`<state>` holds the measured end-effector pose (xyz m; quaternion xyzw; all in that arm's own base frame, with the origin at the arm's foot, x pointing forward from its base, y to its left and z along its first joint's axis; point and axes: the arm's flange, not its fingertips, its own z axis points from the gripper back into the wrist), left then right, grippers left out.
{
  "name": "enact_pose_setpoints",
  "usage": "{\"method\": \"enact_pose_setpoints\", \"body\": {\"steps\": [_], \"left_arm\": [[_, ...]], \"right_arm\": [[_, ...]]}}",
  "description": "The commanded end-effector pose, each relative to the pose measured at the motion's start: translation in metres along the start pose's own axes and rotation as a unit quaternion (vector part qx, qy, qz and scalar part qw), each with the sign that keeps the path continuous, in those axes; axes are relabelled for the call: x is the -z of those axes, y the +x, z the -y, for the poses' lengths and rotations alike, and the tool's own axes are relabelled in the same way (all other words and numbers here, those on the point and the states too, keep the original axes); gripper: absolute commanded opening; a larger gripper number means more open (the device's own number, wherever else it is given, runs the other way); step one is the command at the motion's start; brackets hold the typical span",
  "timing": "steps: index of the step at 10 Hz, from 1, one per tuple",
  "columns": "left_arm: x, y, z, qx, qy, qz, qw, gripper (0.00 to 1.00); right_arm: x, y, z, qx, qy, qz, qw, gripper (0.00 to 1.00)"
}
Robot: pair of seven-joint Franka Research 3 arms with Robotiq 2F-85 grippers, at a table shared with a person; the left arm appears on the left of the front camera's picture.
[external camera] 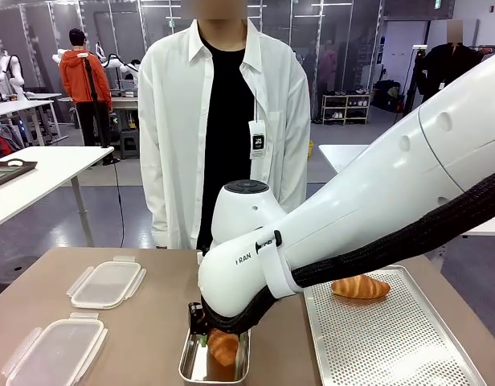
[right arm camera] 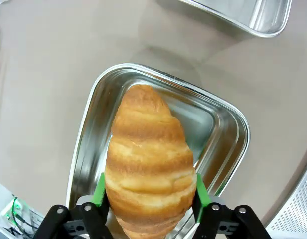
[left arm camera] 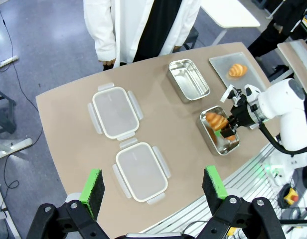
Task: Place the bread into the airtight container.
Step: Pick up a Butter Roll and place it into an empty Airtight Container.
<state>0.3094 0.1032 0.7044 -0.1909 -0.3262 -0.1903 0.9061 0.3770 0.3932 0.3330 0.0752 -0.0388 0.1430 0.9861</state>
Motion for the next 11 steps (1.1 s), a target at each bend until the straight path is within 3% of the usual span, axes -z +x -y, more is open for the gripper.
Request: {"method": "enact_pose_setpoints", "body": {"steps": [1,11], "left_arm": [[-0.0012,0.0,0.0004,0.008,-0.005,0.001,1.0,1.0],[-0.0012,0.0,0.0004,0.008,-0.005,0.001,1.0,1.0]], "right_arm": [[0.0024,0.0037,-0.0086,0.015,-0.011,0.008,1.0,1.0],[-0.0004,-0.001,-0.0033,-0.003,0.0,0.001,1.0,1.0]]}}
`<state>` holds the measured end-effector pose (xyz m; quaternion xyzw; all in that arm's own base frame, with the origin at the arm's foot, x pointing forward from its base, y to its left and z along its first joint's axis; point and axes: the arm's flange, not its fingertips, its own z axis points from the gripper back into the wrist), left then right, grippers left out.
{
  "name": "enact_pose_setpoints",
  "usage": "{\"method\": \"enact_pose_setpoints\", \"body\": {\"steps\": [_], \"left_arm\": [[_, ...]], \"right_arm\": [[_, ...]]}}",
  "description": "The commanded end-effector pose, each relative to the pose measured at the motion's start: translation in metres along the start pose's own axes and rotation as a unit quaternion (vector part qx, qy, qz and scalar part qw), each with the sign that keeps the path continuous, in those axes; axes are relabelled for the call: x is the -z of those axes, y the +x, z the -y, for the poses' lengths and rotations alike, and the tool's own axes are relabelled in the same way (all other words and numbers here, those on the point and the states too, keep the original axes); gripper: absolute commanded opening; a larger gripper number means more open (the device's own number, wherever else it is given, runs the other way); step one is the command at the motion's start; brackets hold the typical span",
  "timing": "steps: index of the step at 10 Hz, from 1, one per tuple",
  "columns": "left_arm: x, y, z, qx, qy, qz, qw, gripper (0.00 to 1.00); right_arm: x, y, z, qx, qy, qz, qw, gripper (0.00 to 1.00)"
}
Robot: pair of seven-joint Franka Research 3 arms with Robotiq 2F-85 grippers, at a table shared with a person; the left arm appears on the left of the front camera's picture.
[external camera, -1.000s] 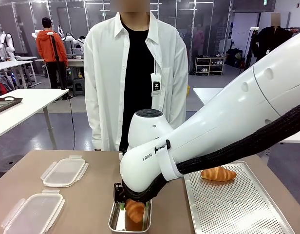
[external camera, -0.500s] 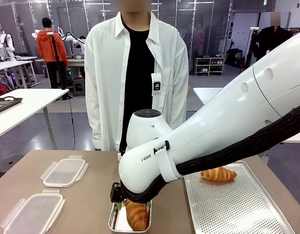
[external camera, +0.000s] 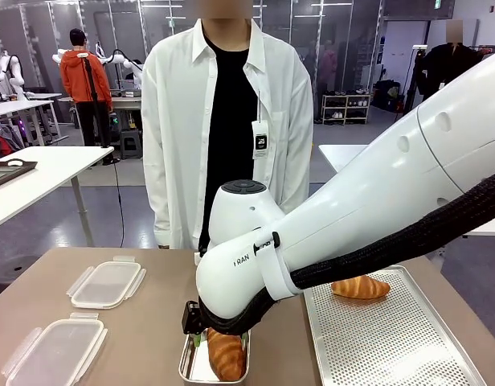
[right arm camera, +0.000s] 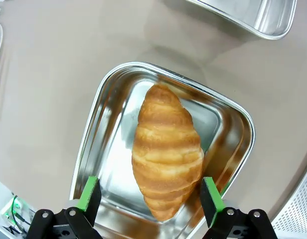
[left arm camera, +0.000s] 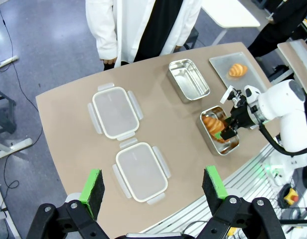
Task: Place the bread into the airtight container.
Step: Pick up a Butter Roll and place it into an empty Airtight Container.
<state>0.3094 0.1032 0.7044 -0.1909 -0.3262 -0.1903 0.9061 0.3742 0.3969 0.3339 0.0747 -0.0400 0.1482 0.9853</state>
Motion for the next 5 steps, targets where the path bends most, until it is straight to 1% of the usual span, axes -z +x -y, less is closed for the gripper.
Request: {"method": "enact_pose_setpoints", "body": {"steps": [1,5], "left_arm": [[-0.0012,0.0,0.0004,0.008,-0.005,0.001,1.0,1.0],[-0.0012,0.0,0.0004,0.008,-0.005,0.001,1.0,1.0]], "right_arm": [[0.0001,0.0007,0.0011,0.002,0.0,0.0,1.0,1.0],[0.0001,0.0007,0.0011,0.002,0.0,0.0,1.0,1.0]]}}
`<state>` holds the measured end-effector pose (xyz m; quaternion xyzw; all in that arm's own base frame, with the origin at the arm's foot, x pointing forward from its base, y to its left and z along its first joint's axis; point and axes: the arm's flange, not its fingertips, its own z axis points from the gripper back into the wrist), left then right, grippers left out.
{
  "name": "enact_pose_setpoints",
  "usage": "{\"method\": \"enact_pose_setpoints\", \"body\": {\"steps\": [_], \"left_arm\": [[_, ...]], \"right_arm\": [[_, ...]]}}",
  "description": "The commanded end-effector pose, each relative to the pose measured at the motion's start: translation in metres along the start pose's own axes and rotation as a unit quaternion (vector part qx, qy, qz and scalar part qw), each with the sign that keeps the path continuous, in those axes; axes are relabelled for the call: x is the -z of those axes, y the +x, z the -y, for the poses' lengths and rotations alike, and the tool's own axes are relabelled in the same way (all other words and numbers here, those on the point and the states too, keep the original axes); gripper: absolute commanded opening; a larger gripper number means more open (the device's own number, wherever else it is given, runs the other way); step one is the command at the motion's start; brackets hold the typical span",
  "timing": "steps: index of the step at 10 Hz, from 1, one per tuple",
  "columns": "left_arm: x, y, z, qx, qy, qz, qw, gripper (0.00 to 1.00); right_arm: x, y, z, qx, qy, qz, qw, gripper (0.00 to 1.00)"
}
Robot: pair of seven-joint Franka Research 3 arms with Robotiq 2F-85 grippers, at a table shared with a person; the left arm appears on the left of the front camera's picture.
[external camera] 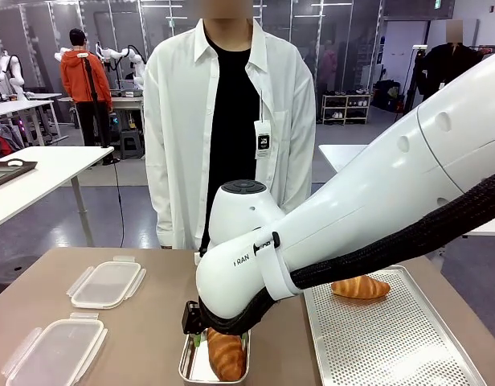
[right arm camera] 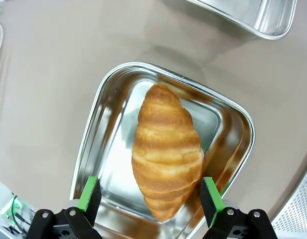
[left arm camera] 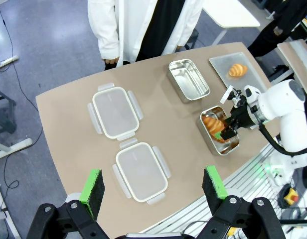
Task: Place the bread into the airtight container.
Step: Pick up a Butter Roll and place it into an empty Airtight Container.
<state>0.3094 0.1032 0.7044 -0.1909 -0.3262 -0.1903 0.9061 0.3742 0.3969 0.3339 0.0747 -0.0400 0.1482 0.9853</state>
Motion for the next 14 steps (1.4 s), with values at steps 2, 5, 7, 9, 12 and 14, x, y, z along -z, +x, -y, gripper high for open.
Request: {"method": "enact_pose_setpoints", "body": {"steps": [2,5,7,9,12,14], "left_arm": [[-0.001,0.0,0.0,0.008,-0.005,0.001,1.0,1.0],[-0.001,0.0,0.0,0.008,-0.005,0.001,1.0,1.0],[-0.001,0.0,0.0,0.008,-0.005,0.001,1.0,1.0],[-0.001,0.0,0.0,0.008,-0.005,0.001,1.0,1.0],[-0.001,0.0,0.0,0.008,-0.005,0.001,1.0,1.0],[-0.001,0.0,0.0,0.008,-0.005,0.001,1.0,1.0]], "right_arm": [[0.0,0.001,0.001,0.002,0.0,0.0,1.0,1.0],[-0.027,0.002,-0.004,-0.018,-0.01,0.03,0.999,1.0],[-0.09,-0.004,-0.01,-0.049,0.004,0.011,0.999,1.0],[-0.164,-0.018,-0.004,-0.076,0.018,-0.01,0.997,1.0],[-0.25,-0.044,0.043,-0.148,-0.01,0.012,0.989,1.0],[-0.283,-0.063,0.104,-0.168,-0.028,0.041,0.985,1.0]]}}
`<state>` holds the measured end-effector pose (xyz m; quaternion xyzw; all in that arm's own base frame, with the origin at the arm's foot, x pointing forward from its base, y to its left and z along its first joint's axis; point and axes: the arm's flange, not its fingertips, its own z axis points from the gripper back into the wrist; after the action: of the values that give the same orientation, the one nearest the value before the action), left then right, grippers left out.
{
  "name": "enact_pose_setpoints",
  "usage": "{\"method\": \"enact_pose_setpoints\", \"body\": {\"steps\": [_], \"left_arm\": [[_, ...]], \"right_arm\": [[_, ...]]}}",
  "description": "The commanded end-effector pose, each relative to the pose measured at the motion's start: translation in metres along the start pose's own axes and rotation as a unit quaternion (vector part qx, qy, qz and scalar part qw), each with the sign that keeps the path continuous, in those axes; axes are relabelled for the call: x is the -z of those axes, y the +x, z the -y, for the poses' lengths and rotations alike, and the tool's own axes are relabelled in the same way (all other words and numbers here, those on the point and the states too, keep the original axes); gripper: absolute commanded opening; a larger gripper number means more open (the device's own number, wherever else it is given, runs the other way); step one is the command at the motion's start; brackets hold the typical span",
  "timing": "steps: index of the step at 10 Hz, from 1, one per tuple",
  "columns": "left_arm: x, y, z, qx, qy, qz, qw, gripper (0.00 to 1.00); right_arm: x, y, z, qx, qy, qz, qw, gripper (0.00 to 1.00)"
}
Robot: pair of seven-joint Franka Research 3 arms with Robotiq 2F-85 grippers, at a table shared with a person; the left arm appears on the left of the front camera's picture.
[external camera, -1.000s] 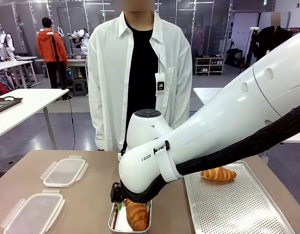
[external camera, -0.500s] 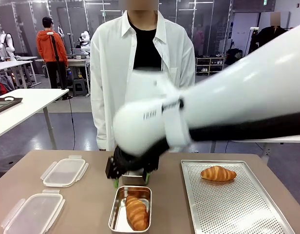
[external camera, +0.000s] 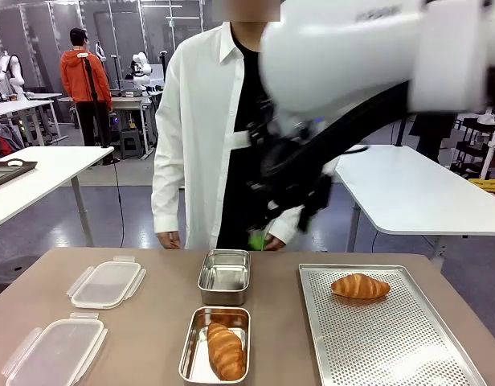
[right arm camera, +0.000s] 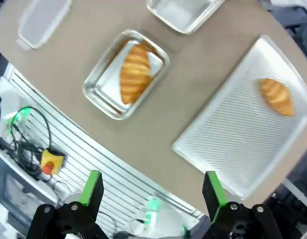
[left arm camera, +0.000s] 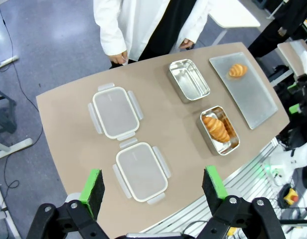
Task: Place the bread into the airtight container.
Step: Pick up a Butter Roll and place it into an empty Airtight Container.
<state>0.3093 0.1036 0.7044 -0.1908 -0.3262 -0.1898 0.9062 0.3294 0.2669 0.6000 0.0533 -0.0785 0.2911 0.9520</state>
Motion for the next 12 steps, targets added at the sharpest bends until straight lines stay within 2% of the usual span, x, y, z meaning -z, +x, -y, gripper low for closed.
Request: {"method": "enact_pose_setpoints", "body": {"steps": [1,4,5,6,9,10,11,12], "left_arm": [[-0.001,0.0,0.001,0.008,-0.005,0.001,1.0,1.0],[-0.001,0.0,0.001,0.008,-0.005,0.001,1.0,1.0],[-0.001,0.0,0.001,0.008,-0.005,0.001,1.0,1.0],[-0.001,0.0,0.001,0.008,-0.005,0.001,1.0,1.0],[-0.001,0.0,0.001,0.008,-0.005,0.001,1.0,1.0],[-0.001,0.0,0.001,0.008,-0.005,0.001,1.0,1.0],[-0.001,0.0,0.001,0.008,-0.005,0.001,1.0,1.0],[-0.001,0.0,0.001,0.008,-0.005,0.001,1.0,1.0]], "right_arm": [[-0.013,-0.045,0.054,-0.03,-0.031,0.042,0.998,1.0],[-0.068,-0.124,0.142,-0.046,-0.054,0.109,0.991,1.0],[-0.08,-0.143,0.167,-0.033,-0.047,0.117,0.992,1.0],[-0.088,-0.158,0.181,-0.046,-0.023,0.128,0.99,1.0],[-0.06,-0.15,0.214,-0.064,-0.084,0.072,0.992,1.0],[-0.051,-0.147,0.226,-0.091,-0.093,0.073,0.989,1.0],[-0.036,-0.14,0.241,-0.086,-0.11,0.058,0.989,1.0],[-0.019,-0.129,0.247,-0.092,-0.104,0.07,0.988,1.0]]}}
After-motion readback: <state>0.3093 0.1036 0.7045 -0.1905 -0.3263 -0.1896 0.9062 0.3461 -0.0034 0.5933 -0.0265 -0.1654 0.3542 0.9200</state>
